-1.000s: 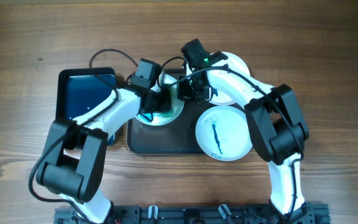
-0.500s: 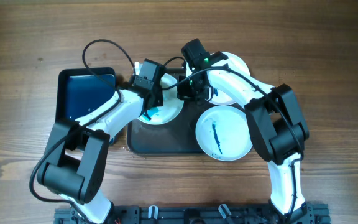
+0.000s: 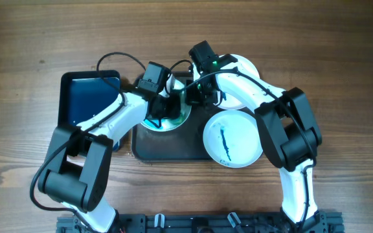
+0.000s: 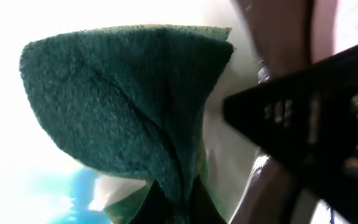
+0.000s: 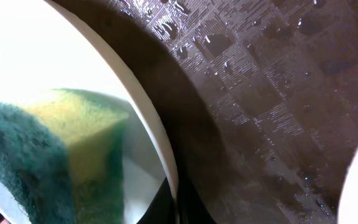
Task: Clean dirty plates on tray and stack at the side
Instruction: 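Scrub the held plate's blue mark with the sponge in the left gripper, then lift the sponge away left and raise the plate with the right gripper, then carry the plate right and set it on the table beside the tray, then grip the lower-right white plate rim with the right gripper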
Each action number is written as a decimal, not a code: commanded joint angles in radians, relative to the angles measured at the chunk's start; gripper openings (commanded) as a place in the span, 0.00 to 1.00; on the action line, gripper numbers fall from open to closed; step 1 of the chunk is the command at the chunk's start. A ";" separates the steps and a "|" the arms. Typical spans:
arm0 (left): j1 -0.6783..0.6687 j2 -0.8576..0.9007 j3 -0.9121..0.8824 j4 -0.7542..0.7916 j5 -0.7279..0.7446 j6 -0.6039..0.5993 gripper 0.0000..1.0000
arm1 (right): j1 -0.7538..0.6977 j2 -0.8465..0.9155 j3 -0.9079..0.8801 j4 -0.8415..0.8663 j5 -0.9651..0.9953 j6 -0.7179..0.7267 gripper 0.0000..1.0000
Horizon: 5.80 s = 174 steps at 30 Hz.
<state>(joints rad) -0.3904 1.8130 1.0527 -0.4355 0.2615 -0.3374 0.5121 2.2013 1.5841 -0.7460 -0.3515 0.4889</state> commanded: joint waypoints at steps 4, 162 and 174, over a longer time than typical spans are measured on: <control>-0.005 0.009 -0.007 0.068 -0.443 -0.104 0.04 | 0.005 0.023 -0.010 0.010 -0.024 0.000 0.04; 0.281 -0.141 0.301 -0.185 -0.143 -0.089 0.04 | -0.431 -0.543 -0.713 -0.111 0.122 -0.310 0.21; 0.281 -0.141 0.301 -0.189 -0.151 -0.090 0.04 | -0.431 -0.546 -0.658 -0.177 0.126 -0.305 0.18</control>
<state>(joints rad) -0.1078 1.6737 1.3384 -0.6285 0.1238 -0.4183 0.0772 1.6623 0.8791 -0.8841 -0.2085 0.1848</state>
